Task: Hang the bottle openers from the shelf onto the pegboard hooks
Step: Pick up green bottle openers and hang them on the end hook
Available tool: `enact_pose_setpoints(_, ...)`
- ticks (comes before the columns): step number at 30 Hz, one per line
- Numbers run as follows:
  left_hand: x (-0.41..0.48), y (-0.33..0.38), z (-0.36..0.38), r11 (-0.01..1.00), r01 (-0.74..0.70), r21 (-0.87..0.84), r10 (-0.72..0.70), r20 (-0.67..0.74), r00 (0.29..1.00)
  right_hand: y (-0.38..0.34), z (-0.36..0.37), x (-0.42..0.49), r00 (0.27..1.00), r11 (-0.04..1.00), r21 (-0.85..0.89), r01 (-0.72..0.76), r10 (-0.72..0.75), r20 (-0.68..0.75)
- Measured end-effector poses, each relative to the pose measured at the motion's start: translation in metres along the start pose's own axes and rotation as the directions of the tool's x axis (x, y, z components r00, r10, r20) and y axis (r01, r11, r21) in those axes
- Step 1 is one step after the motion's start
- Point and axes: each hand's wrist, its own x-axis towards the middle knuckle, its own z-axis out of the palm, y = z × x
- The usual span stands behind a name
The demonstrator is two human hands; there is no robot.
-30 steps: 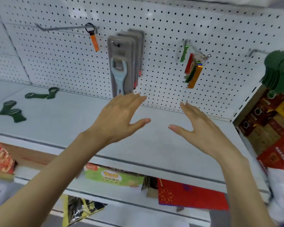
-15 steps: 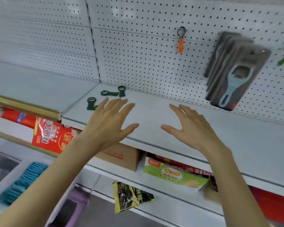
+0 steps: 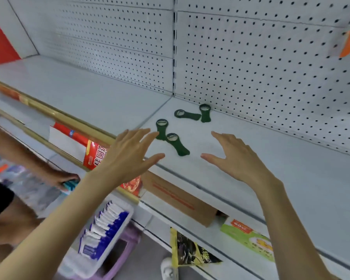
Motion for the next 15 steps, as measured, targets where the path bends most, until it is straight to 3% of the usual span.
enact_pose_setpoints(6,0.057,-0.045,0.05,0.985,0.072,-0.156,-0.06,0.082,0.995,-0.003,0.055,0.061,0.994,0.988,0.151,-0.046,0.03,0.105)
enact_pose_setpoints(10,0.082,-0.071,0.079,0.965,0.092,-0.245,-0.058,0.143,0.988,-0.016,0.087,0.085,0.995,0.979,0.183,-0.094,0.085,0.056)
enact_pose_setpoints(15,0.127,-0.092,0.105,0.937,0.057,-0.345,-0.006,0.146,0.989,-0.036,0.121,0.096,0.986,0.989,0.116,-0.087,0.102,-0.13)
